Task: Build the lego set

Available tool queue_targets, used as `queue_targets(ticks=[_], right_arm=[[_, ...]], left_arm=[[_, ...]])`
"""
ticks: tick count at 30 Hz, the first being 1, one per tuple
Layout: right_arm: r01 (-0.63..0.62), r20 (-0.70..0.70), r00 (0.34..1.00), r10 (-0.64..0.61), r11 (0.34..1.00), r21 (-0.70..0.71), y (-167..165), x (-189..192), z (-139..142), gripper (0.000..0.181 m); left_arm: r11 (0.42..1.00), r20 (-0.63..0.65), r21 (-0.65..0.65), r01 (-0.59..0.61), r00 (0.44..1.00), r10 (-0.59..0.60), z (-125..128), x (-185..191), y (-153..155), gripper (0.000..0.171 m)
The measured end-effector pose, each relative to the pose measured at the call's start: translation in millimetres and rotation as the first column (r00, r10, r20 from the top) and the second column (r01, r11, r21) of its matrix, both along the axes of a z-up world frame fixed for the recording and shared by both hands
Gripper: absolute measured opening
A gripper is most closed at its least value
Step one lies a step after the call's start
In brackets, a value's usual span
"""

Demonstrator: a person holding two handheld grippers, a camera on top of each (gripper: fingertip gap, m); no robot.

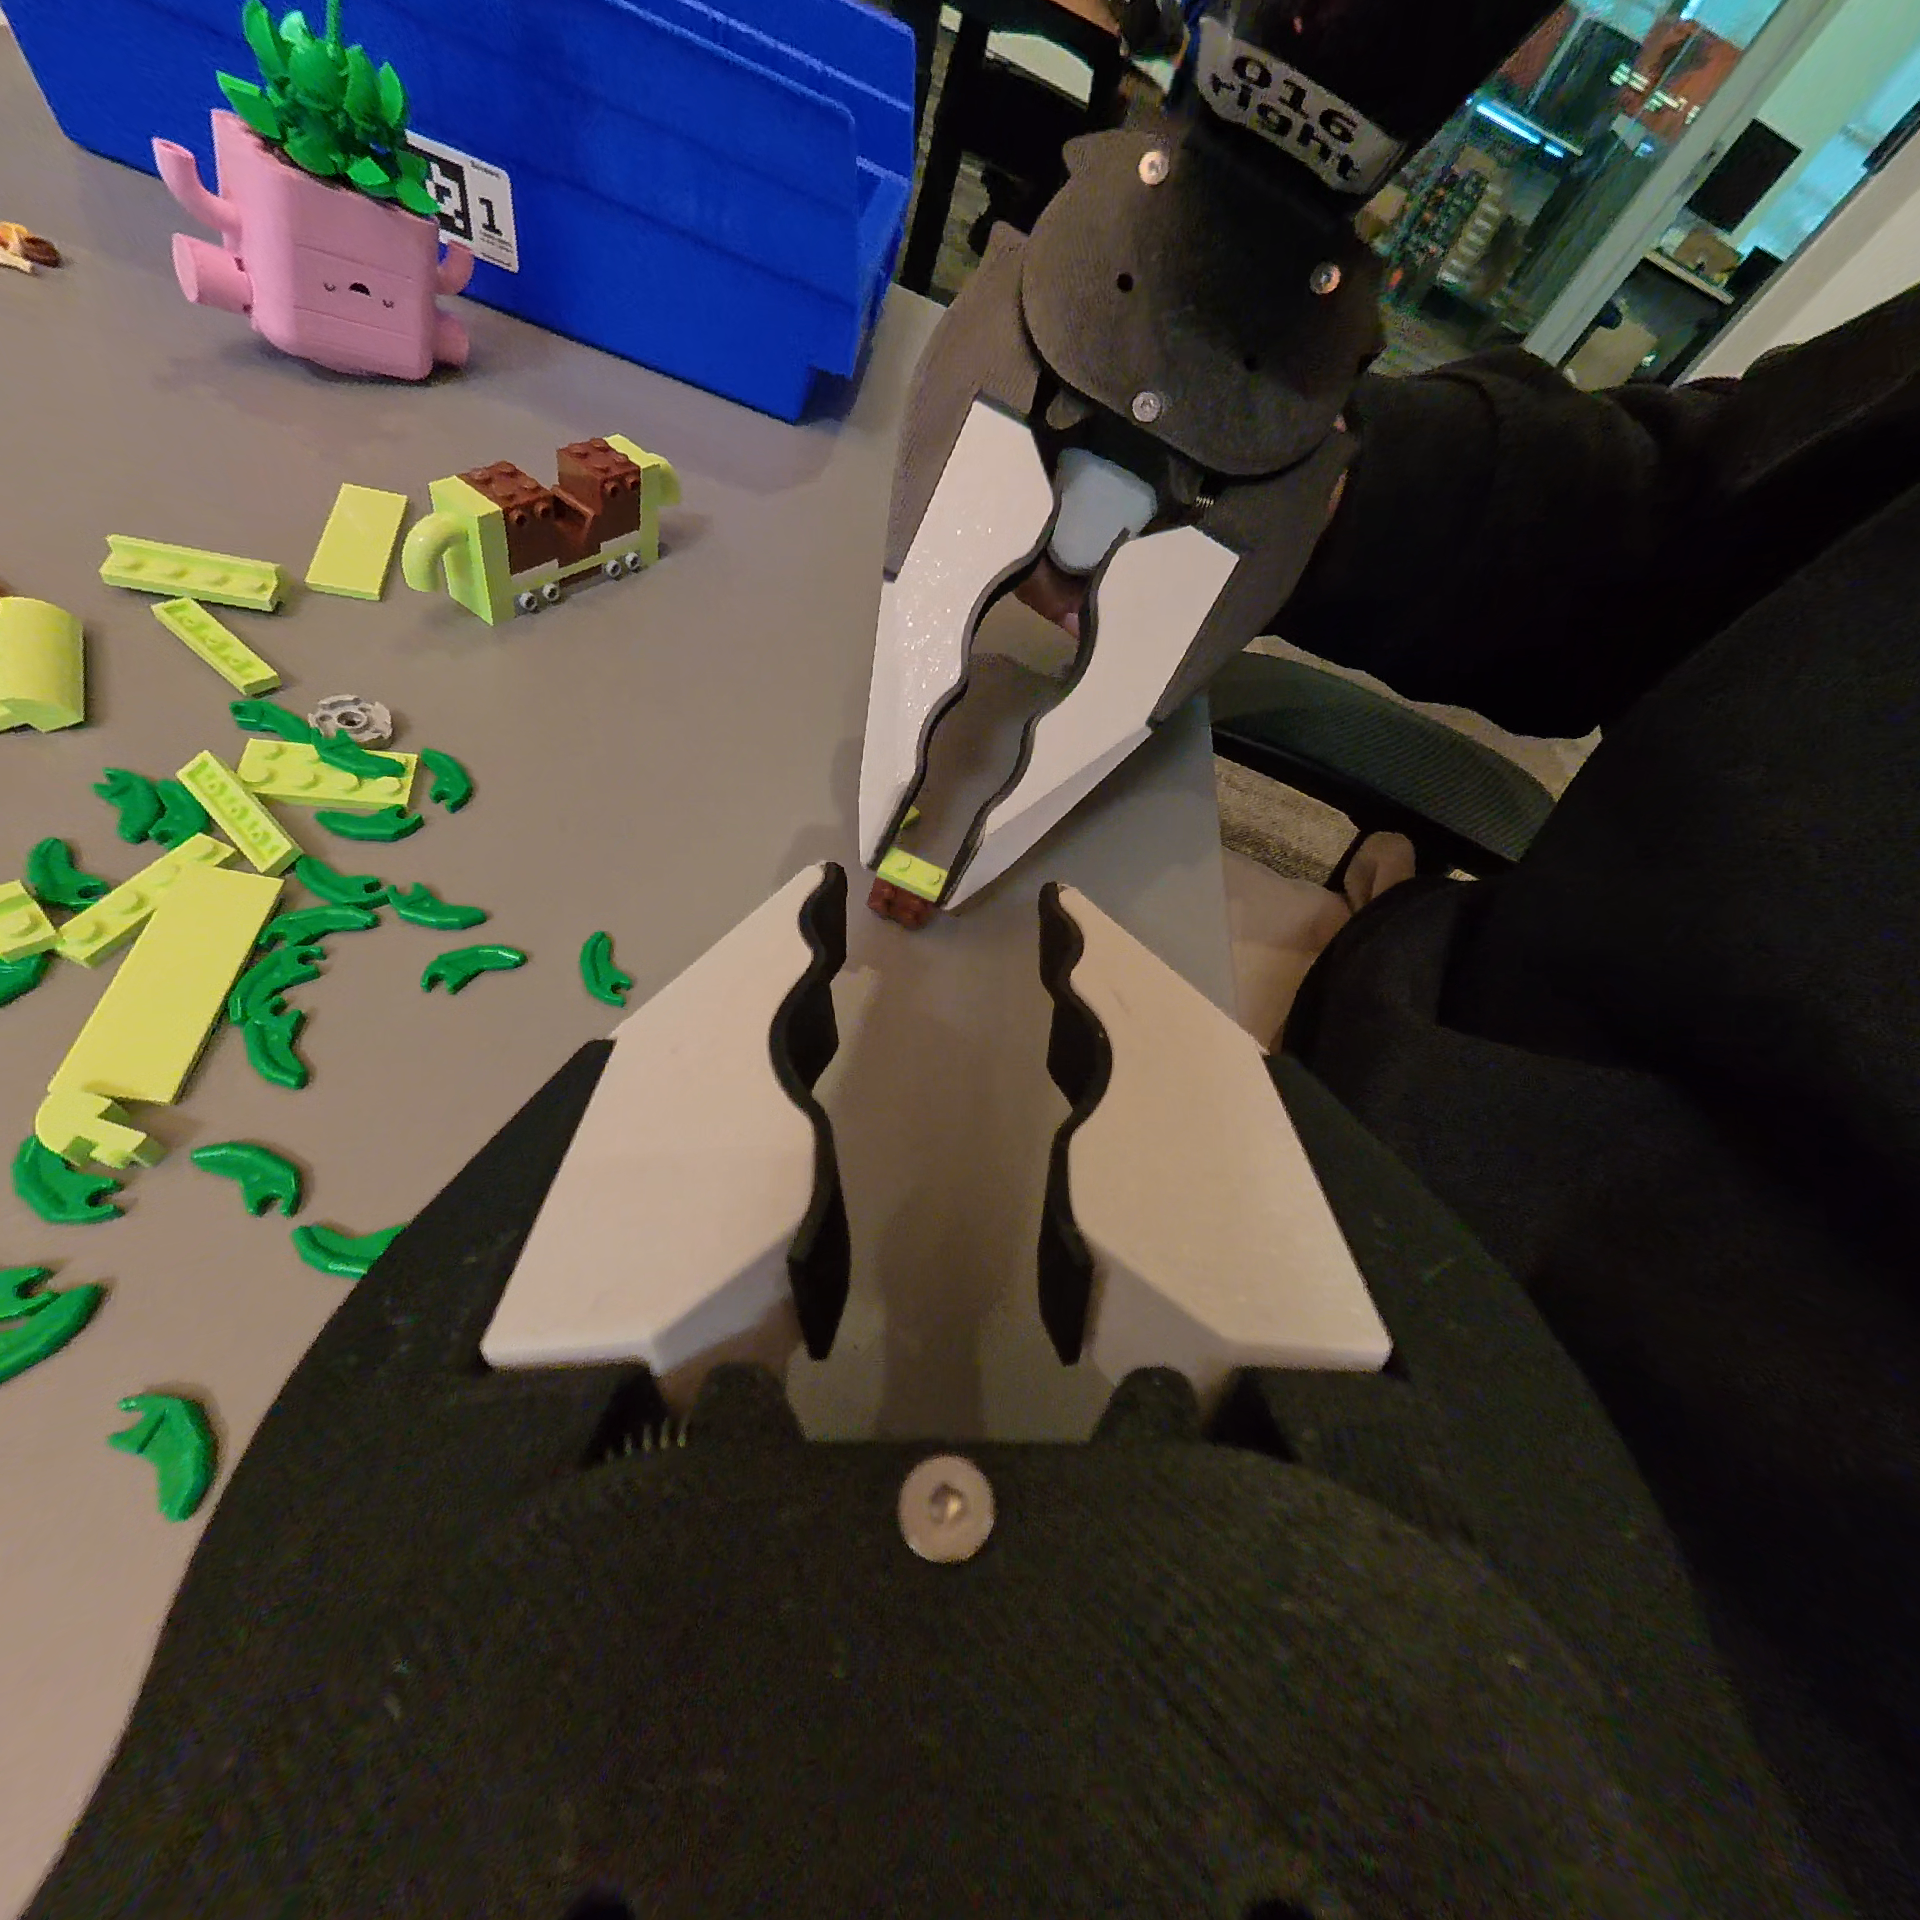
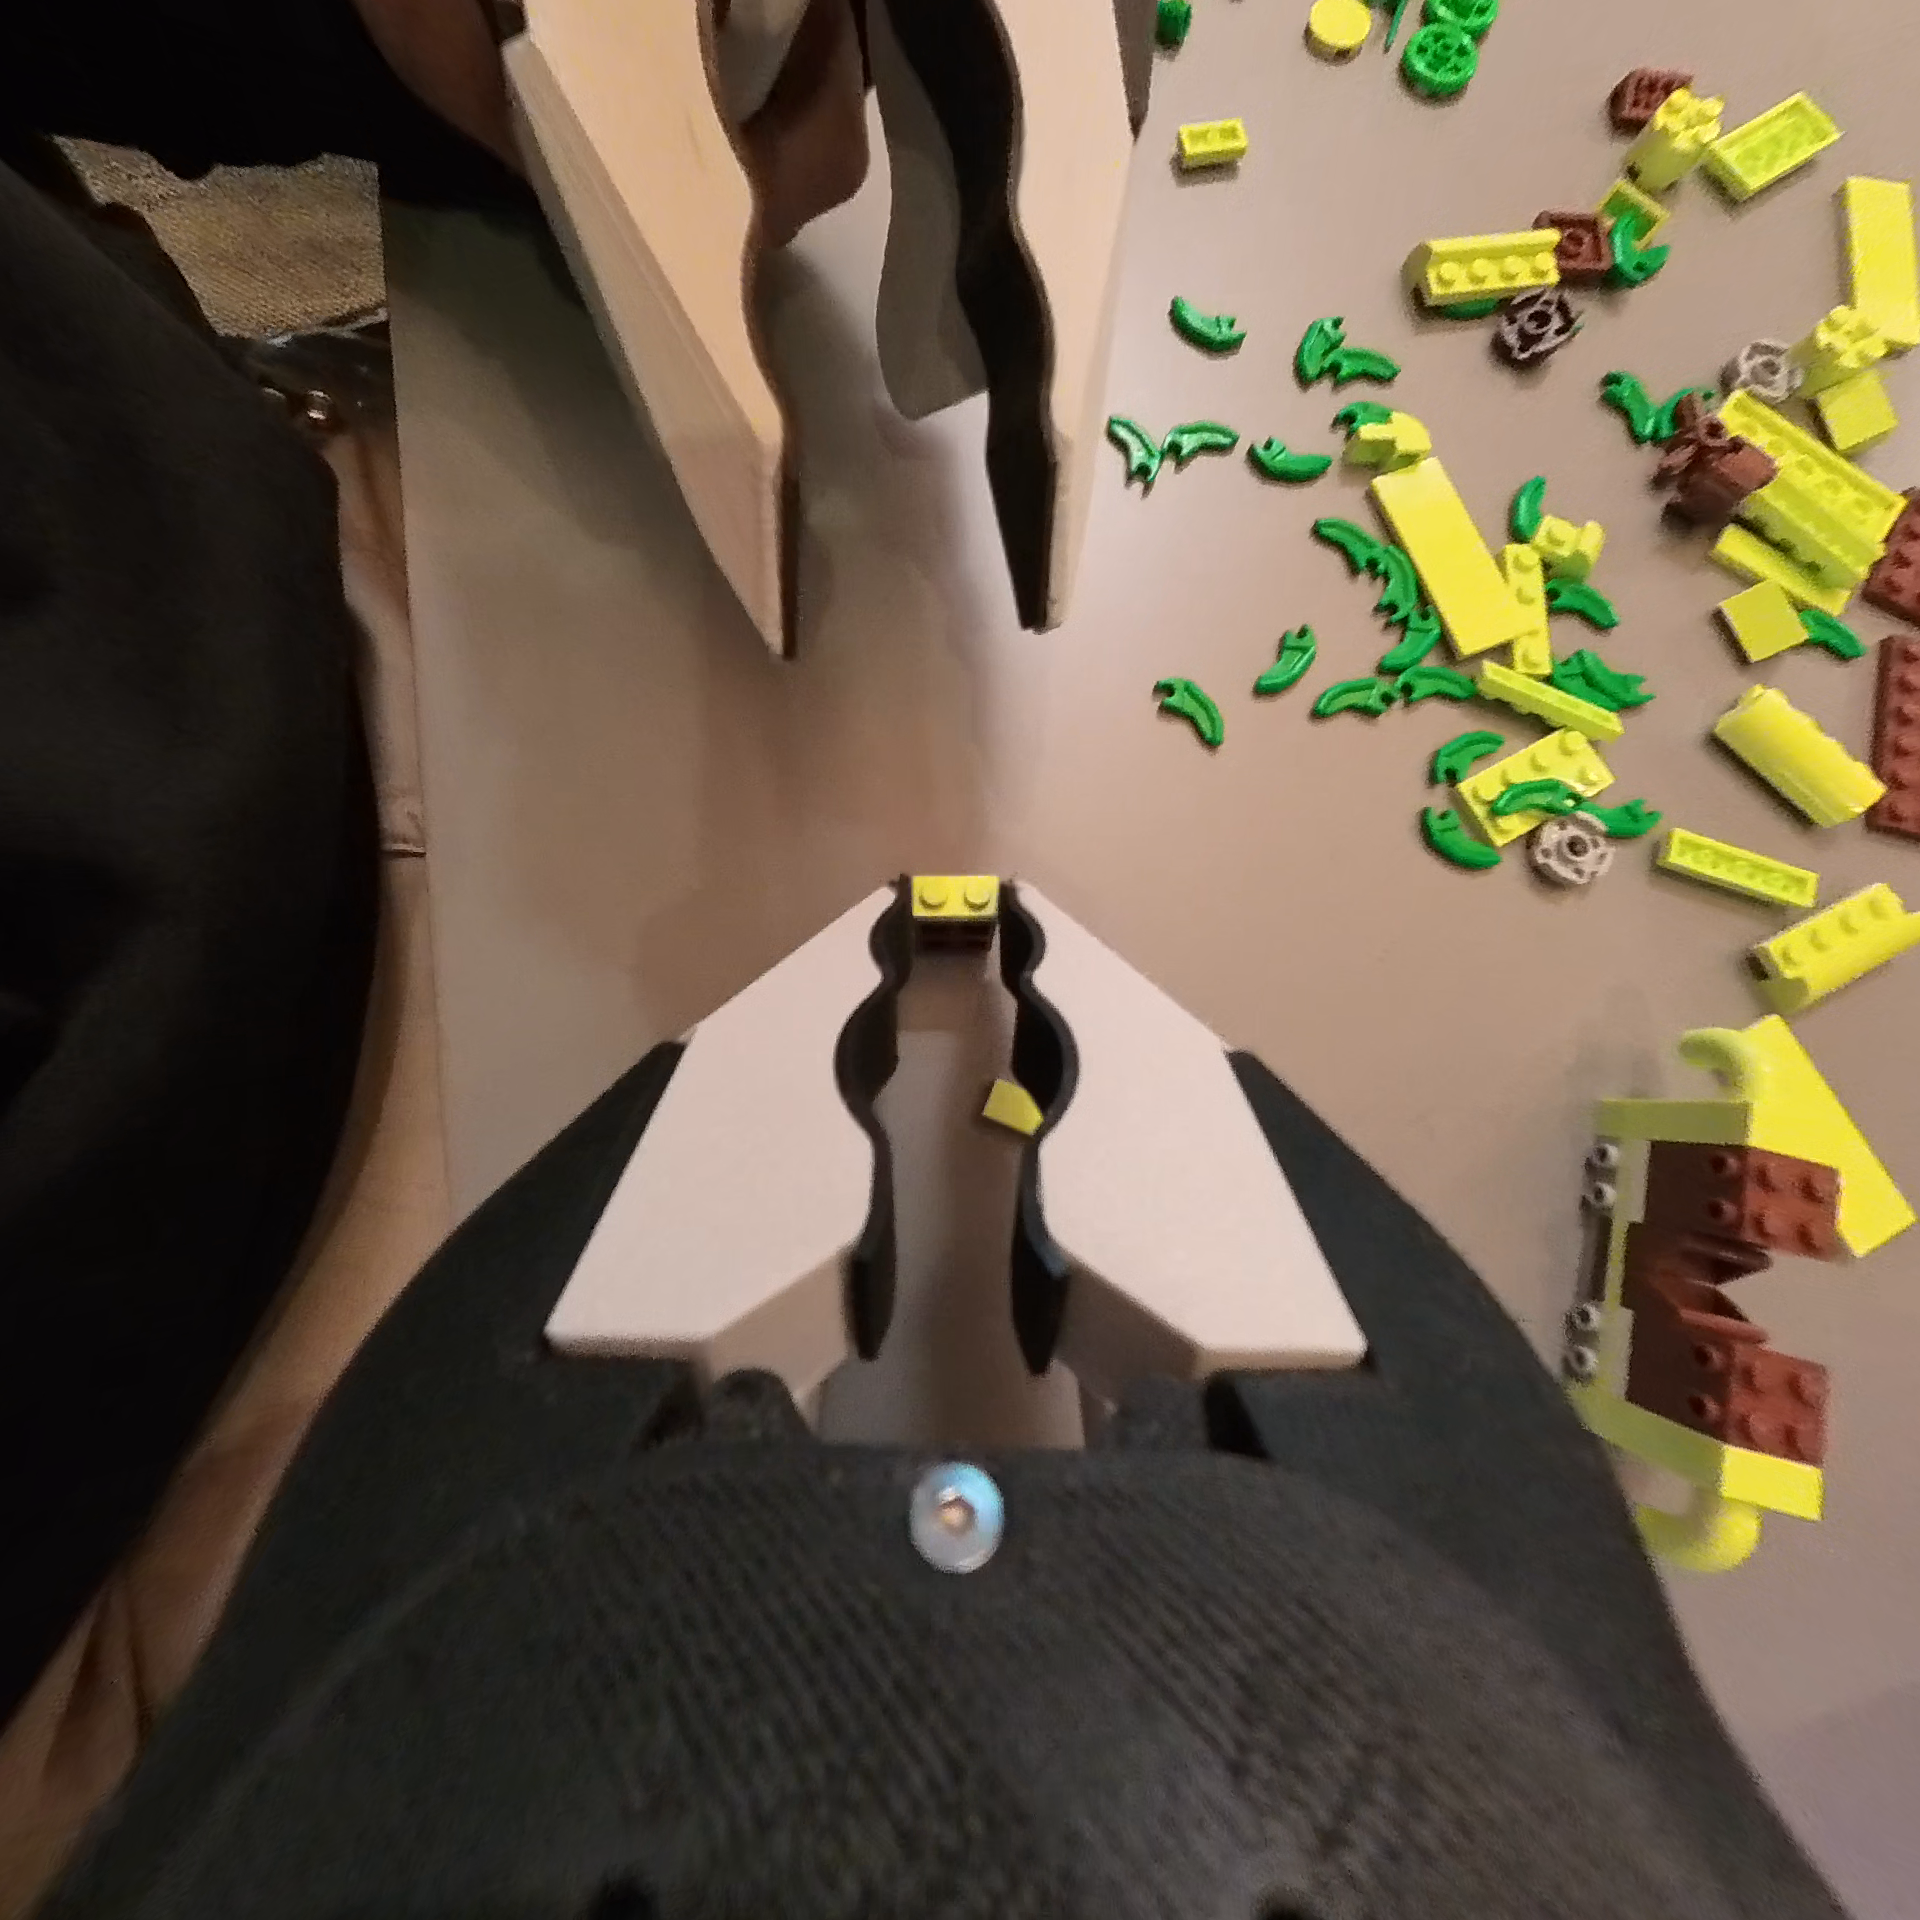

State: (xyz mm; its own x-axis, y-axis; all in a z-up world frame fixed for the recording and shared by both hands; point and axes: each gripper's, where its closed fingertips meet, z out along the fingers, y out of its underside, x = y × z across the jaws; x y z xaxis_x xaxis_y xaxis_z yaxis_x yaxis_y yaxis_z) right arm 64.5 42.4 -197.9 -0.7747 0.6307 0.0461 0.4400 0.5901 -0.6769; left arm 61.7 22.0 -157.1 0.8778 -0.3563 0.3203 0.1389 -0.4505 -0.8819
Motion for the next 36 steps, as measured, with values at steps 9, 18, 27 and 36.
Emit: queue_targets(ticks=[9,18,27,36], right_arm=[[0.014,0.026,1.0,-0.014,1.0,-0.025,4,3,-4,0.017],[0.016,0.035,0.999,-0.015,1.0,-0.023,3,3,-5,0.024],[0.23,0.134,0.964,-0.231,0.973,0.018,47,9,4,0.026],[0.327,0.238,0.911,-0.337,0.942,0.081,43,13,-5,0.026]], left_arm=[[1.0,0.022,0.002,0.002,1.0,-0.002,1,-1,0,0.034],[1.0,0.029,-0.001,0.005,1.0,-0.005,1,-1,0,0.034],[1.0,0.031,-0.005,0.003,1.0,-0.003,0,-1,0,0.034],[1.0,0.012,-0.01,0.005,1.0,-0.005,-1,0,0,0.034]])
